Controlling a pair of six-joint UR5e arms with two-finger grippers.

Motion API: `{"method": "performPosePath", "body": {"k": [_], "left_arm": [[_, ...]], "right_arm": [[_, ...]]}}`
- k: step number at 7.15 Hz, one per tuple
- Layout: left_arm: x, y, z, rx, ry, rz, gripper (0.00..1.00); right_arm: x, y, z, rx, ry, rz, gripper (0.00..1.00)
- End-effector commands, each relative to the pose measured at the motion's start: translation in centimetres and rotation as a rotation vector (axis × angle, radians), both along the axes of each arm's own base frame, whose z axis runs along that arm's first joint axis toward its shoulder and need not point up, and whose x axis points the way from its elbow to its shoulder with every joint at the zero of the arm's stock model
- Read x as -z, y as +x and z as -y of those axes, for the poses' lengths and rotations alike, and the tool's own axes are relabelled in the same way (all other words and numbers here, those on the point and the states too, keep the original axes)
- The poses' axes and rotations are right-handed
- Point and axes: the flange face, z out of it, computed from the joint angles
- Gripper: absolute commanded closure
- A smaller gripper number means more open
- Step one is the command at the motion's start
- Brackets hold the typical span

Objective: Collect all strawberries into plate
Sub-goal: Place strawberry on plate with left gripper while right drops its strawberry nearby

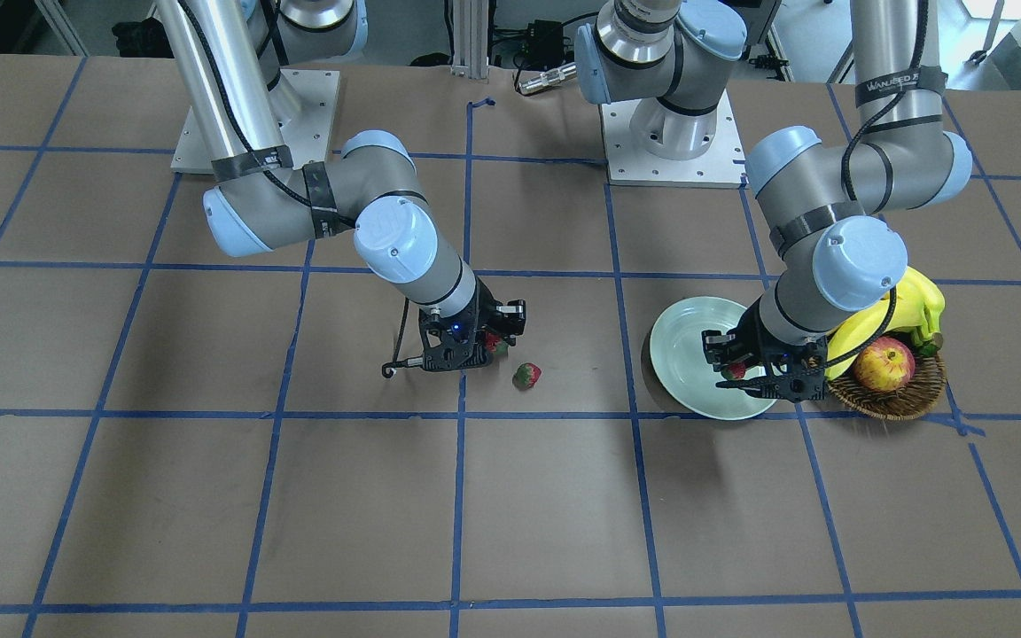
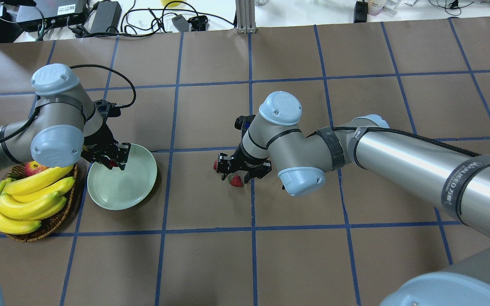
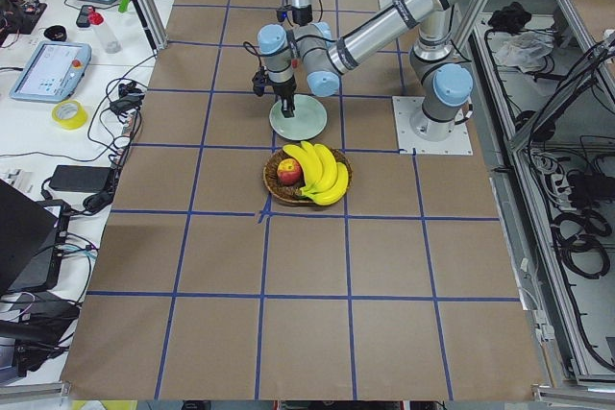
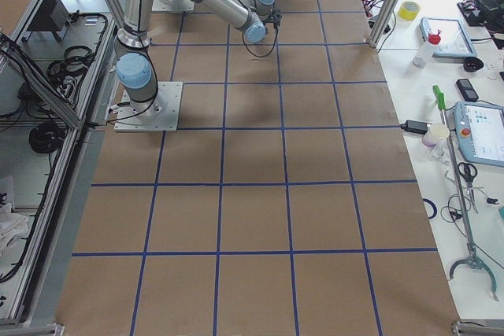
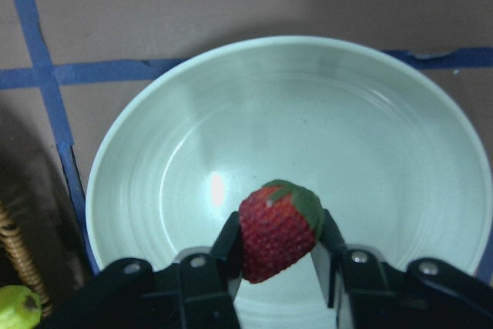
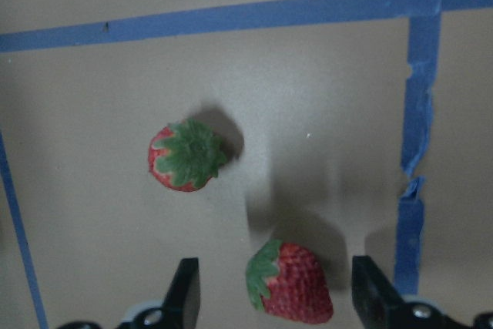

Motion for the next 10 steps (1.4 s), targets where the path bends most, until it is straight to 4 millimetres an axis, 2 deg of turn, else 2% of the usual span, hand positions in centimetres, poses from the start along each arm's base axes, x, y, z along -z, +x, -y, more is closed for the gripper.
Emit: {"method": "performPosePath", "body": {"k": [1,3,4,5,6,7,8,9,10], "left_arm": [[-0.9,0.1,0.4,-0.005,-0.023,0.004,0.20],[-3.4,-0.7,1.9,0.008,-0.063,0.008,0.16],[-4.1,-2.2,2.5,-0.040,-0.076,-0.074,0.16],[-3.8,-4.6,2.5,-0.048,-0.074,-0.108,0.16],[-3.5,-8.1,2.3,-0.075,-0.077,-0.102,0.16],[-3.1,-12.2,1.9,-0.131,-0.082,-0.095,0.16],[-2.3,-16.9,1.1,-0.200,-0.073,-0.162,0.16],[-1.4,-19.7,0.8,-0.202,-0.089,-0.167,0.16],[0.1,-21.9,0.2,-0.261,-0.056,-0.159,0.20]], "right_arm": [[-2.1,0.2,1.4,-0.013,0.019,-0.041,0.00],[-7.8,-1.9,3.8,-0.060,0.001,-0.233,0.00],[-10.8,-3.7,5.5,-0.053,-0.030,-0.292,0.00],[-13.9,-7.1,6.8,-0.049,-0.050,-0.348,0.00],[-17.0,-11.3,7.3,-0.048,-0.046,-0.352,0.00],[-20.9,-14.5,6.9,-0.028,-0.055,-0.349,0.00],[-24.3,-16.2,6.1,-0.019,-0.080,-0.348,0.00],[-27.9,-16.9,5.2,-0.003,-0.116,-0.348,0.00],[-31.6,-17.3,4.3,-0.003,-0.130,-0.371,0.00]]}}
